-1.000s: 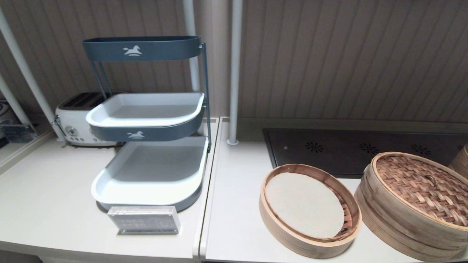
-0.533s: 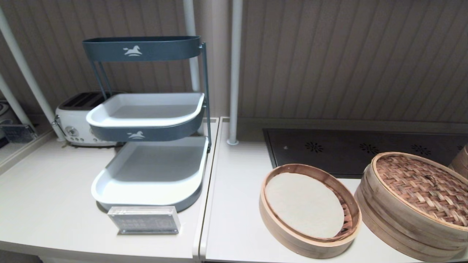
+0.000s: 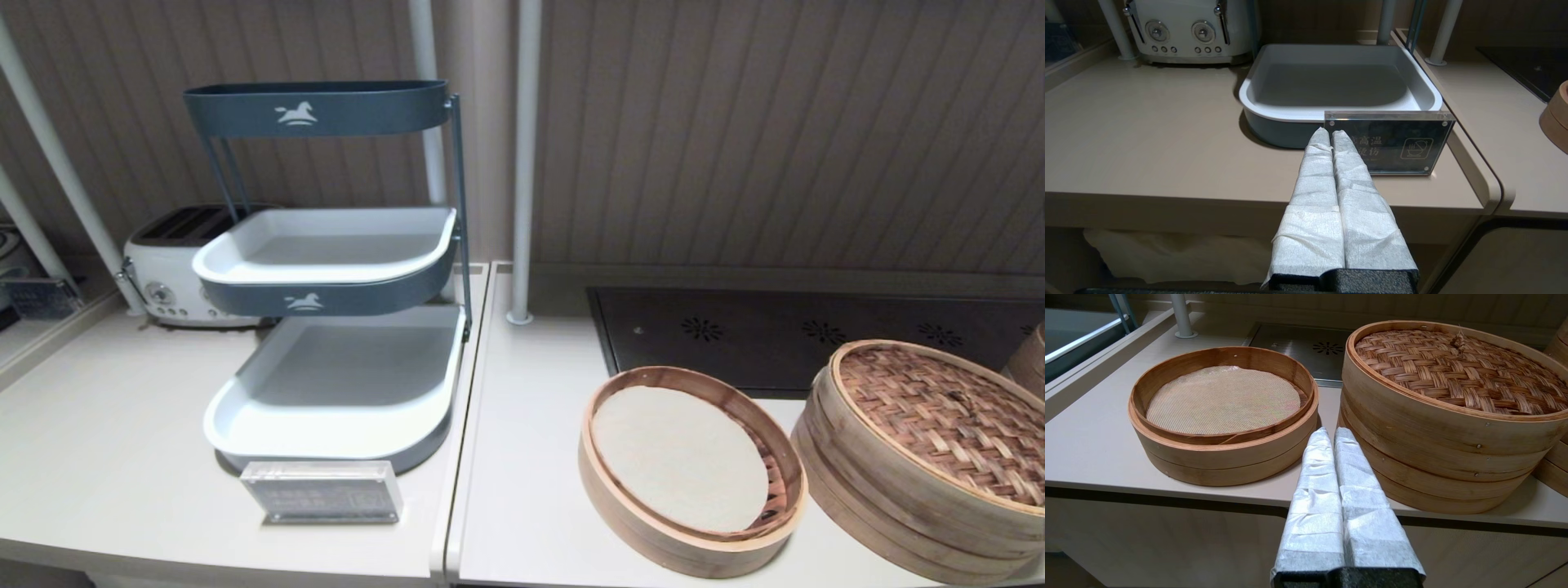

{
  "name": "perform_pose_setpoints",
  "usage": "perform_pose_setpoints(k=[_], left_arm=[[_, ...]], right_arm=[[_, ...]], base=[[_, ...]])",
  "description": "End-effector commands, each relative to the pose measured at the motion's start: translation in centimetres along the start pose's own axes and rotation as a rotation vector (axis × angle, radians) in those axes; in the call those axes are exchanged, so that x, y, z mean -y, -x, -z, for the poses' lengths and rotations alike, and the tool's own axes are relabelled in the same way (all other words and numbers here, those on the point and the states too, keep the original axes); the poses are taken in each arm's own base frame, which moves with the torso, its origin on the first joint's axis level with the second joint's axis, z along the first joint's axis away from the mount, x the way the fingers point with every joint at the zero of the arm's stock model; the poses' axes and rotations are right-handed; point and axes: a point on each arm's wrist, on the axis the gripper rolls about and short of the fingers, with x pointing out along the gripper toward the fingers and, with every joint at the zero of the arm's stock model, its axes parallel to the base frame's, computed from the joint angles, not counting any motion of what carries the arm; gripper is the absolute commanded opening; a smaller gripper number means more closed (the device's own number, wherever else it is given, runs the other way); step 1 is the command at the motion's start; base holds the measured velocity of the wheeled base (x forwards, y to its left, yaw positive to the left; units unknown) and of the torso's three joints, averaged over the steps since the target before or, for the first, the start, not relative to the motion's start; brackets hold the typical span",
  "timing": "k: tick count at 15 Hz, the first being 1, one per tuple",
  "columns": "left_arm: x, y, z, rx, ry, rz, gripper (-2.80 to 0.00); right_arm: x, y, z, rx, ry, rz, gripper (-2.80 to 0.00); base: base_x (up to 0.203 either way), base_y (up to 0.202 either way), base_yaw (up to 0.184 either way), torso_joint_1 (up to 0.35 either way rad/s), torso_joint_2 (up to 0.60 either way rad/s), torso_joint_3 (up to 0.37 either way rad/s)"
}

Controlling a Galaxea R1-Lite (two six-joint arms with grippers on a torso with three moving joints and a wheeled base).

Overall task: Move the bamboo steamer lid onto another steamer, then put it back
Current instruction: Pick up the steamer

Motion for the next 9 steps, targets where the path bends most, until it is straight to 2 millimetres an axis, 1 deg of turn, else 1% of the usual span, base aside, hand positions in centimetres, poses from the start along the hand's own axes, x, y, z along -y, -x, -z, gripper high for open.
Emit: perform_pose_setpoints(k=[1,9], left_arm=[[0.00,-0.16,0.78,-0.025,0.000,0.000,-2.80],[0.00,-0.15,0.76,-0.022,0.000,0.000,-2.80]], right_arm=[[-0.02,-0.17,0.67,-0.023,0.000,-0.002,-2.80],[-0.02,-0.18,0.66,-0.020,-0.002,-0.002,-2.80]], base=[[0.000,0.000,0.000,0.000,0.00,0.000],[0.000,0.000,0.000,0.000,0.00,0.000]])
